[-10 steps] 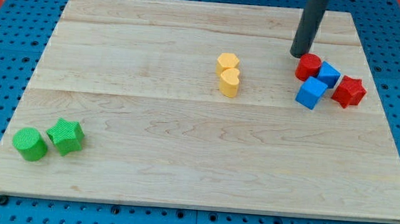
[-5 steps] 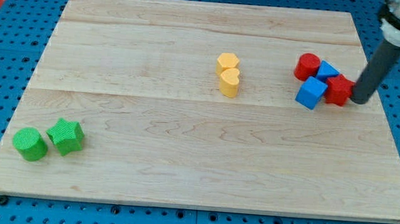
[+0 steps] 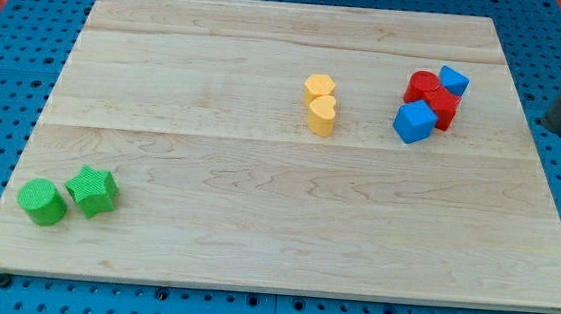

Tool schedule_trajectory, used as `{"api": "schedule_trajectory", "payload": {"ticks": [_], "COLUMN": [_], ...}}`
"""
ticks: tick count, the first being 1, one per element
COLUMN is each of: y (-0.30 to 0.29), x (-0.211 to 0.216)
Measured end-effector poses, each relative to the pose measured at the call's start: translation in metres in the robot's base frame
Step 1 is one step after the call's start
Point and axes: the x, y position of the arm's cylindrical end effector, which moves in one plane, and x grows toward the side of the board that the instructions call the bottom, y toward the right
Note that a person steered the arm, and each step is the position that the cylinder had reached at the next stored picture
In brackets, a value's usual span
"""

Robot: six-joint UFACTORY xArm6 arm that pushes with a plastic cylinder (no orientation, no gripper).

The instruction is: Push the red star into the red circle

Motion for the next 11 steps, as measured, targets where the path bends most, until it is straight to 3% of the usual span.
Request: {"api": "schedule_trajectory", "payload": {"ticks": [11], "y": [0.012], "x": [0.03]}}
